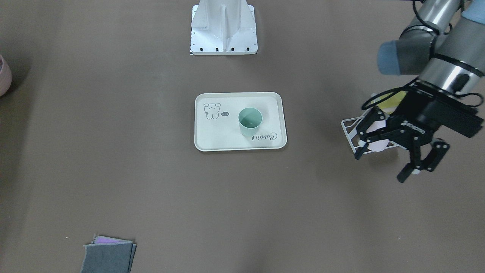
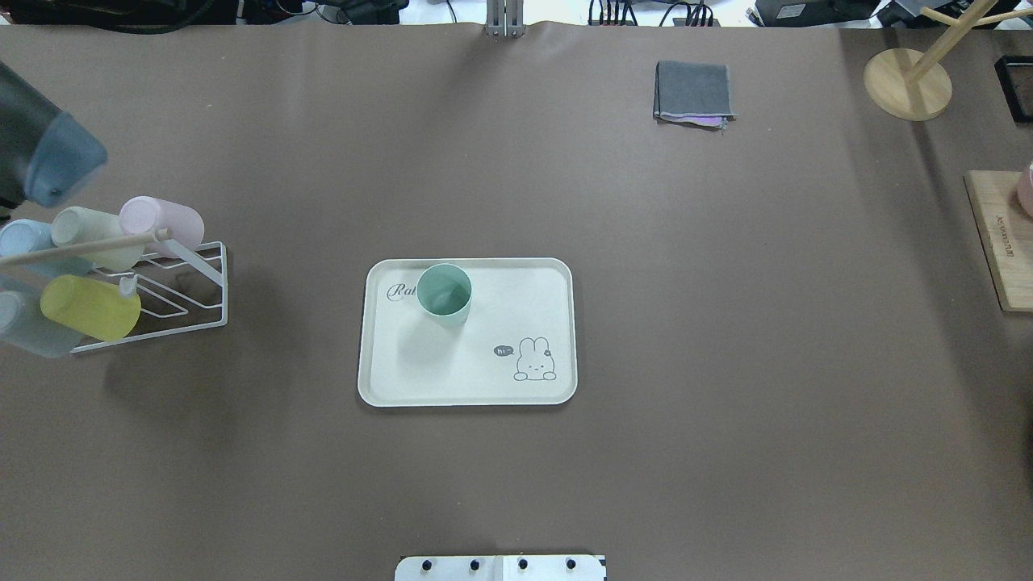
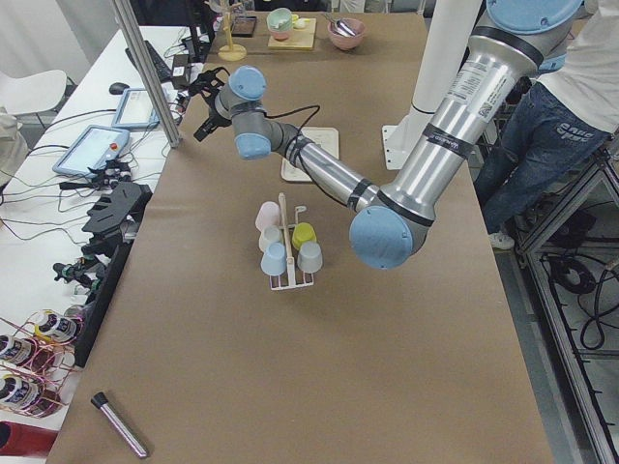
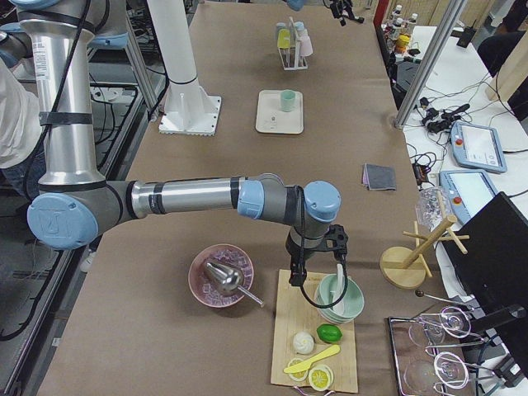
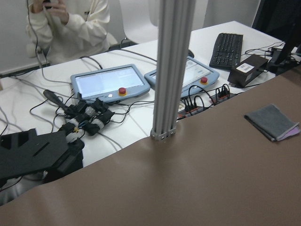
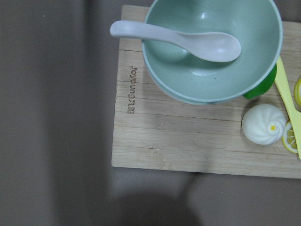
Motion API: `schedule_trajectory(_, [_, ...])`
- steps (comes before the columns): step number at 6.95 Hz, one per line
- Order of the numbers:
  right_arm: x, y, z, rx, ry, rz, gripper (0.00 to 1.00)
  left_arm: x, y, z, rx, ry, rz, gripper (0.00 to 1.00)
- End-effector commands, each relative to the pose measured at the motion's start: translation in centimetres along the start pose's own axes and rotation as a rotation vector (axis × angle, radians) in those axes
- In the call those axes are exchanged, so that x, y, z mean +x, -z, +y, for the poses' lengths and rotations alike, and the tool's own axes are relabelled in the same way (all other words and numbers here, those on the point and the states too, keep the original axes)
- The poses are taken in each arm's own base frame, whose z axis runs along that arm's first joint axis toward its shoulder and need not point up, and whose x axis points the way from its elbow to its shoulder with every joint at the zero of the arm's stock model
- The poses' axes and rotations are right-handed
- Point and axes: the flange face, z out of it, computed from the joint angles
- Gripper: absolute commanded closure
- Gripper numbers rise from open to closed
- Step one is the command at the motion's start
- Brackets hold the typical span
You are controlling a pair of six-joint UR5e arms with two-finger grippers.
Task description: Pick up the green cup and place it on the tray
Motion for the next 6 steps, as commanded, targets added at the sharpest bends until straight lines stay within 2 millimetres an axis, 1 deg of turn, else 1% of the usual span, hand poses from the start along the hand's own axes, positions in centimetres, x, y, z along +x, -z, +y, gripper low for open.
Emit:
schedule_trajectory(1, [0.1,-0.1,0.0,0.001,0.001,0.002,0.0,-7.8,4.7,0.0,-0.186,0.203,-0.021,0.02])
schedule_trajectory(2, [0.4,-0.3,-0.1,-0.004,-0.002,0.015,0.0,-10.9,8.6,-1.3,-0.217,0.315,-0.054,0.02])
schedule_trajectory(3, [0.9,-0.8,0.0,-0.014,-0.018,0.014,0.0,-13.5,10.3,-0.8,-0.23,0.386,-0.102,0.02])
schedule_trajectory(4, [1.4,-1.4,0.0,-0.026,-0.03,0.011,0.0,-16.9,12.7,-0.4,-0.253,0.495,-0.171,0.02])
schedule_trajectory(5, [1.8,-2.0,0.0,-0.038,-0.042,0.005,0.0,-19.5,14.5,0.3,-0.281,0.479,-0.204,0.02])
schedule_trajectory(6, [1.9,-2.1,0.1,-0.044,-0.047,-0.002,0.0,-24.4,16.8,1.9,-0.333,0.427,-0.24,0.02])
